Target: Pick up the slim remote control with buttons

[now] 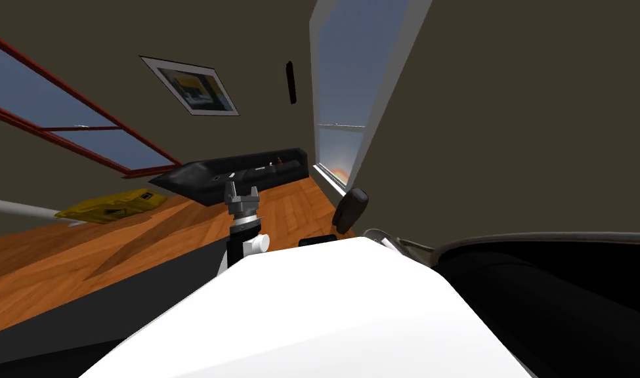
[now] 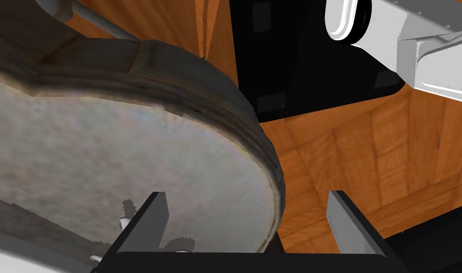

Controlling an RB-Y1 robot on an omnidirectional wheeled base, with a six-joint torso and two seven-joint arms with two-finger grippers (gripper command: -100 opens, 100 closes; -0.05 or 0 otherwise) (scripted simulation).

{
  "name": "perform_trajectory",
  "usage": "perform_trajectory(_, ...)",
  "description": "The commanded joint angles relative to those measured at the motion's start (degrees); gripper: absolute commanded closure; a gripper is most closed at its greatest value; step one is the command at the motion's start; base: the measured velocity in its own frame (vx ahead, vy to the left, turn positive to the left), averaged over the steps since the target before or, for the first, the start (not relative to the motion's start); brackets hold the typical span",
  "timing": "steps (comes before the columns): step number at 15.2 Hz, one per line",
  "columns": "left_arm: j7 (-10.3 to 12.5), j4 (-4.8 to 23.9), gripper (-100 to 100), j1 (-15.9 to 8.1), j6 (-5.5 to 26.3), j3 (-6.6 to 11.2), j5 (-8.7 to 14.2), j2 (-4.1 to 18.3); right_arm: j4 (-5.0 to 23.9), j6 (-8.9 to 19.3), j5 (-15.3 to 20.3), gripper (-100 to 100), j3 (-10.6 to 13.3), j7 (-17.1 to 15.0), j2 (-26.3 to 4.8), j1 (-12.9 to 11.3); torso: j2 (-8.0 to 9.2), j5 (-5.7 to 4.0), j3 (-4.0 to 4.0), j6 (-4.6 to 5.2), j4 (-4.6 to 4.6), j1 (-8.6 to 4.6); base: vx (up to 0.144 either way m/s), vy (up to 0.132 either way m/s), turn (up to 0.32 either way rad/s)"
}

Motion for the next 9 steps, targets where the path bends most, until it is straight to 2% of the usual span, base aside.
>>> perform_trajectory(1,0.00,0.00,0,0.00,0.00,0.00,0.00,0.00,1.89,-0.24,0.19,-100,0.60,0.21,0.01,-0.41,0.00,0.00,0.00,0.00,0.00,0.00,-0.002,-0.037,0.104)
perform_trajectory(2,0.00,0.00,0,0.01,0.00,0.01,0.00,0.00,3.39,0.44,0.49,-100,1.84,0.49,-0.74,-0.38,0.01,0.00,0.01,0.05,0.00,0.02,-0.007,-0.034,0.244)
perform_trajectory(3,0.00,0.00,0,0.00,0.00,0.00,0.00,0.00,3.87,0.44,0.49,-100,1.84,0.49,-0.74,-0.38,0.02,0.00,0.01,0.00,0.01,0.02,-0.005,-0.039,0.267)
perform_trajectory(4,0.00,0.00,0,0.00,0.00,0.00,0.00,0.00,5.72,1.08,0.78,-100,3.03,0.76,-1.34,-0.40,0.02,0.00,0.01,0.00,0.01,0.00,-0.001,-0.046,0.342)
perform_trajectory(7,0.00,0.00,0,0.00,0.00,0.00,0.00,0.00,7.45,1.69,1.04,-100,4.14,1.01,-1.79,-0.47,0.00,-0.01,0.00,-0.03,0.00,-0.07,-0.007,-0.059,0.307)
perform_trajectory(9,0.00,0.00,0,0.00,0.00,0.00,0.00,0.00,10.47,2.78,1.51,-100,6.15,1.45,-2.20,-0.76,0.00,-0.03,0.00,-0.01,0.00,-0.13,-0.011,-0.077,0.394)
